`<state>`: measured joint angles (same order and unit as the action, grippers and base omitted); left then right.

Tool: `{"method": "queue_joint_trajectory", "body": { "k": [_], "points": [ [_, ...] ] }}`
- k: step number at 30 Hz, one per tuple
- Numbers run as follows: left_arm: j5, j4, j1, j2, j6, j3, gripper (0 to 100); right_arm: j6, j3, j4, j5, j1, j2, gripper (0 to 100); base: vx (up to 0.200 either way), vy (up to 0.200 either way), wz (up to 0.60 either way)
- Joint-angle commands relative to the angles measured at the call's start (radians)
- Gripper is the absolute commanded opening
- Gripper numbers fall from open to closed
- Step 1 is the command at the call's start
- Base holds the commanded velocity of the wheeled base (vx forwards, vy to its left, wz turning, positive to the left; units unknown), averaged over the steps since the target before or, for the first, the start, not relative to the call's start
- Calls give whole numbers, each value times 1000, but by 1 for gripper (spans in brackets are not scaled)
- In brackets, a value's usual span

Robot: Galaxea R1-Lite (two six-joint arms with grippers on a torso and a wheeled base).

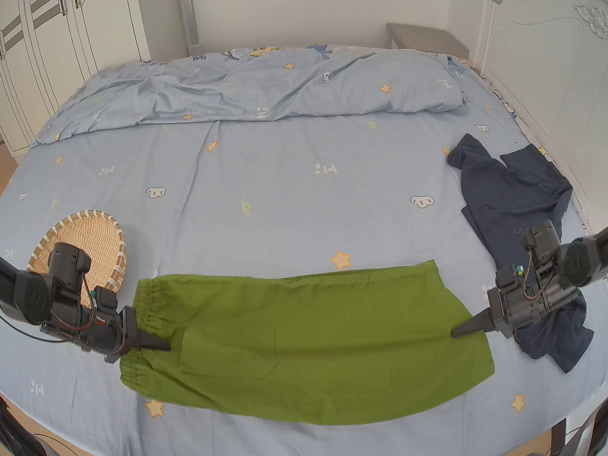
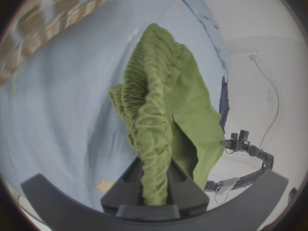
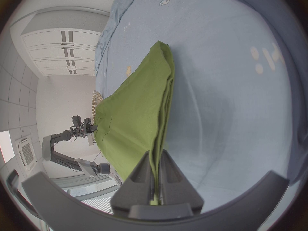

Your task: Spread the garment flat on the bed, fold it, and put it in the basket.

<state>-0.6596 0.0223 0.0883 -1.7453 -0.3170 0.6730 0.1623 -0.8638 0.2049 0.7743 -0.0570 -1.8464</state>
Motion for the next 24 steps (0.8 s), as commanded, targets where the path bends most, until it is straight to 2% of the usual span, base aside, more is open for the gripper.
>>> {"method": "queue_joint_trajectory", "body": {
  "k": [1,10,11,20,24],
  "points": [
    [-2,-41,1,61,72,-188,0,-1,233,-174,2,-20,93,0,0,0,0],
    [14,-265,10,-8,78,-277,0,-4,286,-302,-3,-14,21,0,0,0,0],
    [14,-268,13,-10,78,-277,0,-4,286,-303,-3,-14,18,100,0,0,0],
    [15,-275,73,0,76,-262,0,-4,281,-355,3,39,-8,100,0,0,0],
    [31,-269,100,81,75,-259,0,2,266,-363,-4,80,64,100,0,0,0]
  ]
}}
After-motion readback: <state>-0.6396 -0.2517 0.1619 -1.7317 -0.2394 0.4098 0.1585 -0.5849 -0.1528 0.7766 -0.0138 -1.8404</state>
